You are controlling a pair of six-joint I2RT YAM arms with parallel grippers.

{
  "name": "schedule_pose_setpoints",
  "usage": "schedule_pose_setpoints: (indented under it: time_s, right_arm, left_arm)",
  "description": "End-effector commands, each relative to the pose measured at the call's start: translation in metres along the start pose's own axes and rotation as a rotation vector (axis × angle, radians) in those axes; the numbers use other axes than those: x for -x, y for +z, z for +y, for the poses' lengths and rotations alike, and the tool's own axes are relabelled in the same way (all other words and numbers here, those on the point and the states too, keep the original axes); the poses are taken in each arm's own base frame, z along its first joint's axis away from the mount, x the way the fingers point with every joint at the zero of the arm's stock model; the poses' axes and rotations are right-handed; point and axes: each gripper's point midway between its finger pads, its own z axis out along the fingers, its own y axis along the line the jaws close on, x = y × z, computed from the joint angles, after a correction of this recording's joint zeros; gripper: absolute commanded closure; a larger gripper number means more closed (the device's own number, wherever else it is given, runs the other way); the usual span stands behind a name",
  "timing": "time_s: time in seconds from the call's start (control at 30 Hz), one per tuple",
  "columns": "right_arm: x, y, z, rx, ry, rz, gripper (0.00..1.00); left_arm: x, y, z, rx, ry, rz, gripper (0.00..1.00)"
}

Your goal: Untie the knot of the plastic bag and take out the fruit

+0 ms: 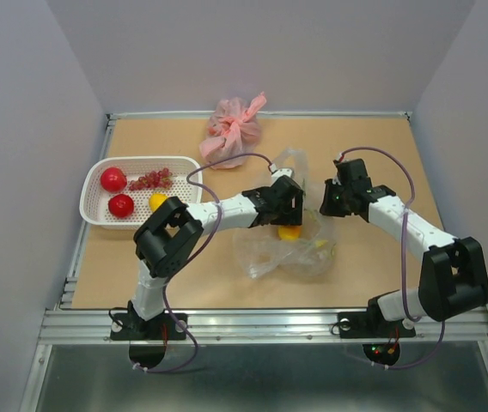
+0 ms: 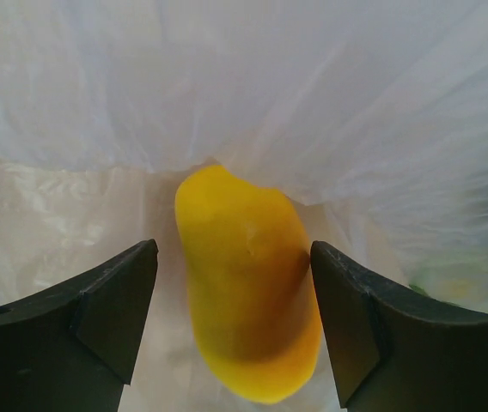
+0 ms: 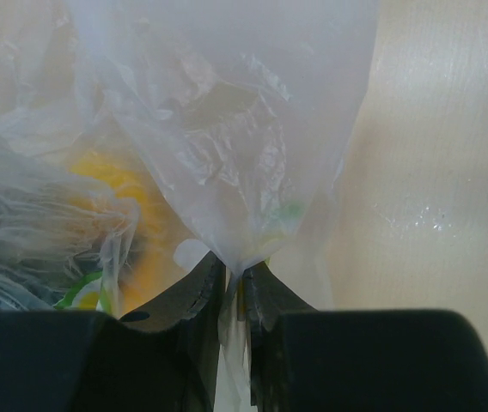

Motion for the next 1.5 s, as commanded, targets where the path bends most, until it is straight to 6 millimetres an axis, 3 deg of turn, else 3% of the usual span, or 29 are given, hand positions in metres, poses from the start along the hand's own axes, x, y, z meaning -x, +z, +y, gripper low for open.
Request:
schedule_pose_setpoints:
  time_s: [0.0, 0.07, 0.13, 0.33, 0.43, 0.6, 0.7, 0.73, 0.77, 0.8, 0.83, 0.9, 0.93, 0.97, 1.0, 1.03, 1.1, 1.13, 1.27, 1.33, 1.37, 1.47]
  right_arm:
    - [0.01, -0.007, 0.006, 0.038, 0.008, -0.056, 0.81]
    - [0.01, -0.007, 0.006, 0.037, 0.011, -0.058, 0.81]
    - [0.01, -0.008, 0.005, 0.034, 0.01, -0.063, 0.81]
    - [0.011, -0.009, 0.0, 0.007, 0.014, -0.077, 0.81]
    - [0.012, -0.01, -0.003, -0.008, 0.017, -0.085, 0.81]
    - [0.013, -0.011, -0.01, -0.043, 0.019, -0.101, 0.81]
    - [0.01, -0.01, -0.012, -0.052, 0.025, -0.097, 0.81]
    - [0.009, -0.01, -0.013, -0.057, 0.025, -0.096, 0.81]
    - [0.008, -0.01, -0.013, -0.055, 0.027, -0.095, 0.81]
    - [0.007, -0.011, -0.014, -0.058, 0.03, -0.095, 0.81]
    - [0.006, -0.012, -0.014, -0.056, 0.034, -0.096, 0.81]
    - [0.005, -0.012, -0.014, -0.053, 0.037, -0.093, 0.81]
    - [0.004, -0.013, -0.013, -0.05, 0.041, -0.095, 0.81]
    - [0.004, -0.013, -0.013, -0.049, 0.043, -0.095, 0.81]
    - [0.004, -0.014, -0.011, -0.043, 0.042, -0.095, 0.81]
    - [0.006, -0.016, -0.012, -0.042, 0.048, -0.103, 0.81]
    - [0.007, -0.019, -0.01, -0.037, 0.048, -0.112, 0.81]
    - [0.008, -0.02, -0.01, -0.035, 0.051, -0.114, 0.81]
    - [0.011, -0.024, -0.006, -0.02, 0.053, -0.124, 0.81]
    - [0.013, -0.026, -0.005, -0.015, 0.056, -0.133, 0.81]
    - [0.012, -0.026, -0.005, -0.016, 0.056, -0.129, 0.81]
    - [0.015, -0.03, -0.006, -0.02, 0.06, -0.143, 0.81]
  left_arm:
    - [0.003, 0.002, -0.024, -0.043, -0.001, 0.009, 0.17]
    - [-0.005, 0.006, -0.023, -0.035, -0.001, 0.03, 0.18]
    - [-0.008, 0.006, -0.022, -0.031, 0.001, 0.035, 0.29]
    - [0.008, -0.016, -0.023, -0.039, 0.0, -0.024, 0.92]
    - [0.029, -0.045, -0.025, -0.06, 0.001, -0.101, 0.98]
    - [0.086, -0.128, -0.018, -0.097, -0.046, -0.31, 0.99]
    - [0.108, -0.15, 0.019, -0.058, -0.124, -0.371, 0.99]
    - [0.121, -0.172, 0.029, -0.067, -0.164, -0.419, 0.99]
    - [0.128, -0.181, 0.042, -0.054, -0.188, -0.443, 0.99]
    - [0.134, -0.183, 0.076, 0.005, -0.228, -0.466, 0.99]
    - [0.143, -0.202, 0.093, 0.02, -0.256, -0.52, 0.99]
    - [0.147, -0.211, 0.14, 0.127, -0.3, -0.556, 0.99]
    - [0.148, -0.215, 0.187, 0.224, -0.355, -0.571, 0.99]
    - [0.15, -0.226, 0.213, 0.275, -0.364, -0.594, 0.99]
    - [0.142, -0.225, 0.238, 0.33, -0.384, -0.589, 0.99]
    - [0.144, -0.24, 0.281, 0.42, -0.446, -0.629, 0.99]
    - [0.135, -0.243, 0.318, 0.489, -0.483, -0.636, 0.98]
    - [0.13, -0.251, 0.351, 0.557, -0.538, -0.648, 0.96]
    - [0.118, -0.249, 0.404, 0.645, -0.619, -0.635, 0.86]
    - [0.121, -0.247, 0.411, 0.656, -0.626, -0.63, 0.73]
    - [0.12, -0.242, 0.413, 0.656, -0.622, -0.614, 0.58]
    - [0.123, -0.243, 0.413, 0.653, -0.614, -0.616, 0.28]
